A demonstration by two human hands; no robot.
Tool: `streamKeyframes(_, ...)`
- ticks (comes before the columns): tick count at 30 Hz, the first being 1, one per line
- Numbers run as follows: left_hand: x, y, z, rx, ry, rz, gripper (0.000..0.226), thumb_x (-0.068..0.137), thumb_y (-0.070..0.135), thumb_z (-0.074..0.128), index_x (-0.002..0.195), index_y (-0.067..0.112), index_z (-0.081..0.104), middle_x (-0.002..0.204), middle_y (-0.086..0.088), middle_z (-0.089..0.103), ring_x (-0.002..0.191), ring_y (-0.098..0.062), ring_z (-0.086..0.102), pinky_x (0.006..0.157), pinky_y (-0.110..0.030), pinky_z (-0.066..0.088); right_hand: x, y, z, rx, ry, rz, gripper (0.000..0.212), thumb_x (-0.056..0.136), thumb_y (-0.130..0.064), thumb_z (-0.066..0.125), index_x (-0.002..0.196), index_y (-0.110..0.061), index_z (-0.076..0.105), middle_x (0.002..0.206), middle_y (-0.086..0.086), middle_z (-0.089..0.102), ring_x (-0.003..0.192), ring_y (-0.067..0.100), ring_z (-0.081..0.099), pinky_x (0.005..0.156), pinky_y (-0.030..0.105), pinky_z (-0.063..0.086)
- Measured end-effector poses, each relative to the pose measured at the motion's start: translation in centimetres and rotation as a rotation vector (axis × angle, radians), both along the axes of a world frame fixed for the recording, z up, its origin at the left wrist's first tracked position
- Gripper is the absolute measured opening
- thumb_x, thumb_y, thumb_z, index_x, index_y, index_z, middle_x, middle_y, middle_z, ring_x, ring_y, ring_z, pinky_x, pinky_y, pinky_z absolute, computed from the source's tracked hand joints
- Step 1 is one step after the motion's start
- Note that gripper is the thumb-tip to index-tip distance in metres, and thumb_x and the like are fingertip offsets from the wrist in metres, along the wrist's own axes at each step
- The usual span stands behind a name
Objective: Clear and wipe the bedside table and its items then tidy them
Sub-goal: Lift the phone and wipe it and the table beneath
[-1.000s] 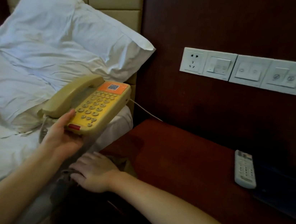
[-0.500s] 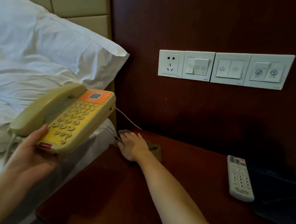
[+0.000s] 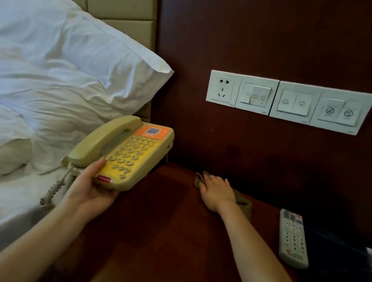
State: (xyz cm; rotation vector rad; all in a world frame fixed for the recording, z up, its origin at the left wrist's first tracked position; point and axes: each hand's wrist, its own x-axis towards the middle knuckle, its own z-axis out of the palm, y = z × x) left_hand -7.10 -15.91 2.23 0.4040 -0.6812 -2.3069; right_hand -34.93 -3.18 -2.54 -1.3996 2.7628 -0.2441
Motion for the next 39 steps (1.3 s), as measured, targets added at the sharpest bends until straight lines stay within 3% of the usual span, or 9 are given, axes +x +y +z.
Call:
streamKeyframes(6, -1.4, 1.9, -0.6, 0.061, -0.008, -0.011, 0.118, -0.001, 0.014, 0.093, 0.113, 0.016, 0.061, 0.094, -0.005, 0.074, 0.087, -0.017, 0.069, 0.071, -0.032, 0.05, 0.7, 4.3, -0.3, -0.039, 0.017, -0.244, 0.057, 0.101, -0.041, 0.019, 0.15, -0.014, 0.024, 0.156, 0.006, 0.024, 0.143, 0.024, 0.019, 0.119, 0.043, 0.006)
streamKeyframes(8, -1.8, 2.4, -0.6, 0.088, -0.019, -0.019, 0.102, 0.027, 0.014, 0.093, 0.122, 0.017, 0.058, 0.108, -0.004, 0.071, 0.097, -0.018, 0.066, 0.078, -0.032, 0.05, 1.2, 5.1, -0.3, -0.069, 0.01, -0.327, 0.058, 0.1, -0.041, 0.02, 0.15, -0.011, 0.024, 0.156, 0.007, 0.023, 0.144, 0.026, 0.017, 0.119, 0.044, 0.005)
streamKeyframes(10, -2.2, 2.9, -0.9, 0.109, -0.048, -0.022, 0.067, 0.067, 0.02, 0.073, 0.13, 0.017, 0.052, 0.121, -0.004, 0.065, 0.102, -0.018, 0.063, 0.082, -0.032, 0.048, 1.9, 5.3, -0.3, -0.089, 0.003, -0.389, 0.06, 0.1, -0.041, 0.021, 0.15, -0.008, 0.022, 0.156, 0.011, 0.021, 0.144, 0.028, 0.015, 0.119, 0.044, 0.004)
streamKeyframes(13, -2.7, 2.9, -1.6, 0.12, -0.082, -0.043, 0.045, 0.089, 0.025, 0.055, 0.133, 0.016, 0.05, 0.121, -0.005, 0.063, 0.101, -0.018, 0.062, 0.081, -0.033, 0.047, 2.9, 5.3, -0.3, -0.104, -0.025, -0.531, 0.064, 0.1, -0.039, 0.022, 0.15, 0.001, 0.014, 0.158, 0.019, 0.011, 0.145, 0.034, 0.009, 0.119, 0.044, 0.001)
streamKeyframes(19, -4.1, 3.0, -2.8, 0.164, -0.15, -0.042, 0.038, 0.09, 0.023, 0.056, 0.127, 0.016, 0.052, 0.111, -0.008, 0.064, 0.109, -0.022, 0.059, 0.088, -0.034, 0.045, 5.7, 6.2, -0.4, -0.053, -0.001, -0.561, 0.064, 0.101, -0.037, 0.019, 0.148, 0.005, 0.011, 0.157, 0.023, 0.009, 0.145, 0.037, 0.005, 0.119, 0.046, 0.001)
streamKeyframes(23, -5.4, 3.1, -3.1, 0.189, -0.163, -0.052, 0.039, 0.091, 0.021, 0.054, 0.13, 0.016, 0.05, 0.129, -0.008, 0.057, 0.099, -0.023, 0.06, 0.092, -0.035, 0.043, 7.9, 7.6, -0.8, -0.023, 0.049, -0.411, 0.064, 0.101, -0.04, 0.02, 0.149, 0.002, 0.013, 0.157, 0.02, 0.012, 0.146, 0.034, 0.007, 0.119, 0.045, 0.004)
streamKeyframes(28, -6.5, 3.1, -2.7, 0.161, -0.209, -0.099, 0.013, 0.093, 0.02, 0.052, 0.102, 0.011, 0.056, 0.121, -0.01, 0.058, 0.123, -0.025, 0.05, 0.097, -0.037, 0.041, 8.3, 7.7, -0.7, -0.045, 0.071, -0.392, 0.064, 0.1, -0.041, 0.021, 0.149, 0.0, 0.017, 0.157, 0.02, 0.015, 0.145, 0.033, 0.01, 0.119, 0.045, 0.007)
streamKeyframes(32, -7.2, 3.1, -2.4, 0.111, -0.256, -0.127, 0.019, 0.092, 0.02, 0.054, 0.109, 0.01, 0.056, 0.109, -0.012, 0.062, 0.109, -0.028, 0.057, 0.091, -0.038, 0.041, 8.2, 7.8, -0.8, -0.058, 0.076, -0.401, 0.064, 0.1, -0.041, 0.022, 0.149, 0.0, 0.019, 0.156, 0.02, 0.017, 0.145, 0.034, 0.013, 0.118, 0.044, 0.009)
streamKeyframes(39, -8.1, 3.6, -2.1, 0.142, -0.264, -0.114, 0.015, 0.095, 0.023, 0.051, 0.095, 0.009, 0.056, 0.133, -0.009, 0.052, 0.128, -0.025, 0.046, 0.098, -0.036, 0.039, 8.0, 7.9, -0.7, -0.064, 0.056, -0.396, 0.064, 0.1, -0.04, 0.022, 0.15, 0.0, 0.017, 0.157, 0.019, 0.014, 0.146, 0.033, 0.008, 0.119, 0.044, 0.006)
